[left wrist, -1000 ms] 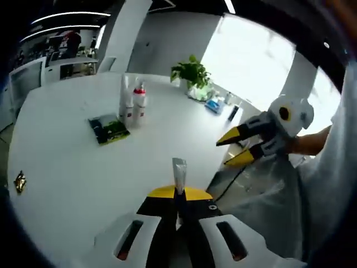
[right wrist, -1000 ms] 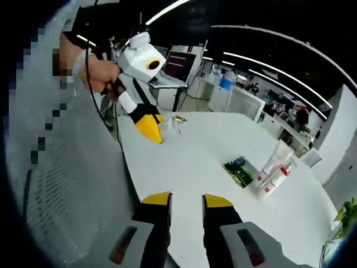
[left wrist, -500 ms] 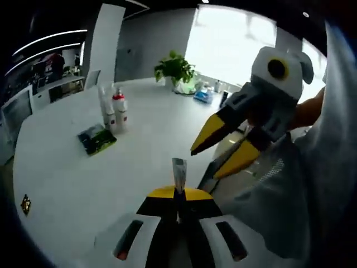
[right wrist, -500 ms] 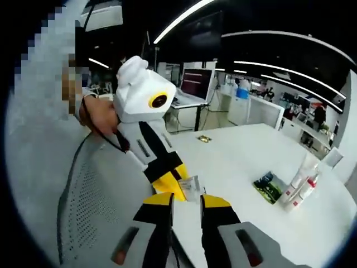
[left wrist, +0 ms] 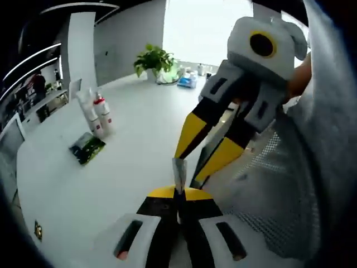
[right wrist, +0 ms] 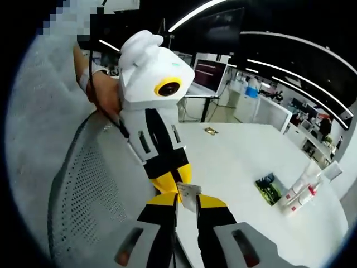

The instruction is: Arrange the skincare products in the storage area until every visible bottle or jar stands upright without overlapping.

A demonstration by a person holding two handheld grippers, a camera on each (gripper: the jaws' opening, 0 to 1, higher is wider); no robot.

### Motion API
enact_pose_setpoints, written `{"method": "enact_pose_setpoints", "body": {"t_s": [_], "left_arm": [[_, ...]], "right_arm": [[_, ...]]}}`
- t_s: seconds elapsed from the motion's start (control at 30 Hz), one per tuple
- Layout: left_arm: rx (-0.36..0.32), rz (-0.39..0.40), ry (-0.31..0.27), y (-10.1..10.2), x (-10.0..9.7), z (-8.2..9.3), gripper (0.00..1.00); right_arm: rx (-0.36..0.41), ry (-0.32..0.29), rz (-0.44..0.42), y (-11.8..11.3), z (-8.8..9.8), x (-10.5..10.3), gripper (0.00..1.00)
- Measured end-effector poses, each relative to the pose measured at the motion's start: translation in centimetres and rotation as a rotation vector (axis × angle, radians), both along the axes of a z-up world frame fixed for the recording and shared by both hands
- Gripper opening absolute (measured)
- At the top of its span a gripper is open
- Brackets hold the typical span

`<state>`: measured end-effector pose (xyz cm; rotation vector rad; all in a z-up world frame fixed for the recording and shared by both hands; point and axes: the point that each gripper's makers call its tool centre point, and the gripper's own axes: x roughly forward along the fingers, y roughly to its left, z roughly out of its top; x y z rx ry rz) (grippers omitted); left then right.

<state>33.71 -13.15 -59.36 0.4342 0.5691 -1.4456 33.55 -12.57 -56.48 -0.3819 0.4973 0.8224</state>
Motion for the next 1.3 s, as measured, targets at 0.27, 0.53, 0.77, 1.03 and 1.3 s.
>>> {"method": "enact_pose_setpoints", "body": {"t_s": [0.27,0.53,0.77,1.03,1.3], "left_arm": [[0.014,0.018,0.021,0.3,0.2,-0.3,0.0],[0.058,-0.065,-0.031,0.3,-0.8,-0.9,0.0],[0.073,-0.163,-0.065,0.3,-1.8,-1.4,0.0],[0.064,-0.259,-0.11,0.0,-3.0,-1.5,0.0],[0.043,-0.277,-0.069,-0.1,-3.6,-1.5,0.01]], "right_arm": [[0.084,0.085,-0.01,0.2,-0.3,-0.3,0.03],[0.084,0.143,0.007,0.0,-1.1,-0.7,0.0],[0.067,0.192,0.041,0.1,-1.9,-1.4,0.0],[0.036,0.28,0.106,0.3,-3.2,-2.9,0.0],[0.039,0.283,0.134,0.6,-2.9,-3.4,0.0]]}}
